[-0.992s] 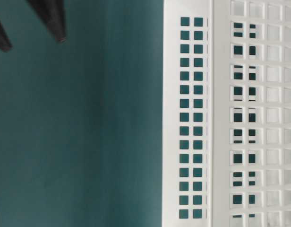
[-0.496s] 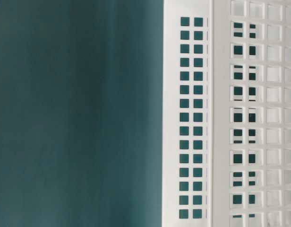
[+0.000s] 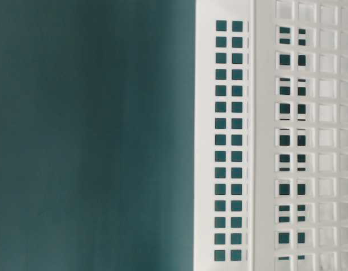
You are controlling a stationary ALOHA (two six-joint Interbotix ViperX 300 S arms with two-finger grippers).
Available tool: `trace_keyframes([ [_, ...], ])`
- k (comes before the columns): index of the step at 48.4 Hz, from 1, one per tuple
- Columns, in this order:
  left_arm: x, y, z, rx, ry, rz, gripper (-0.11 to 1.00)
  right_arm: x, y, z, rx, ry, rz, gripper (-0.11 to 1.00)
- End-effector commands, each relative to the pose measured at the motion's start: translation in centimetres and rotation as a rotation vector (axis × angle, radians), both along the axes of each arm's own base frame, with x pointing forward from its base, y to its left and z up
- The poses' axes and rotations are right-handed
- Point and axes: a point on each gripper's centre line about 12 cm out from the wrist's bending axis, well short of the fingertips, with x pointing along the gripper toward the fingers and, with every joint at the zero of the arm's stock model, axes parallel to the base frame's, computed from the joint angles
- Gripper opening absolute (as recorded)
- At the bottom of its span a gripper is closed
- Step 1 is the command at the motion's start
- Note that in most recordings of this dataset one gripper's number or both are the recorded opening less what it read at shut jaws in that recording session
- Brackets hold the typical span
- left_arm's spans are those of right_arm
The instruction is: Lift the white basket with both hands.
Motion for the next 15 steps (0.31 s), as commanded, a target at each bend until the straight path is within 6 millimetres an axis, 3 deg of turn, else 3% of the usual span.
trace_keyframes([
  [1, 0.01, 0.04, 0.49, 0.008, -0.013, 0.003, 0.91, -0.35, 0.0, 0.16, -0.005, -0.011, -0.001, 0.95],
  [15, -0.06, 0.04, 0.25, 0.007, -0.01, 0.002, 0.91, -0.6, -0.09, -0.39, -0.006, 0.009, -0.008, 0.95],
])
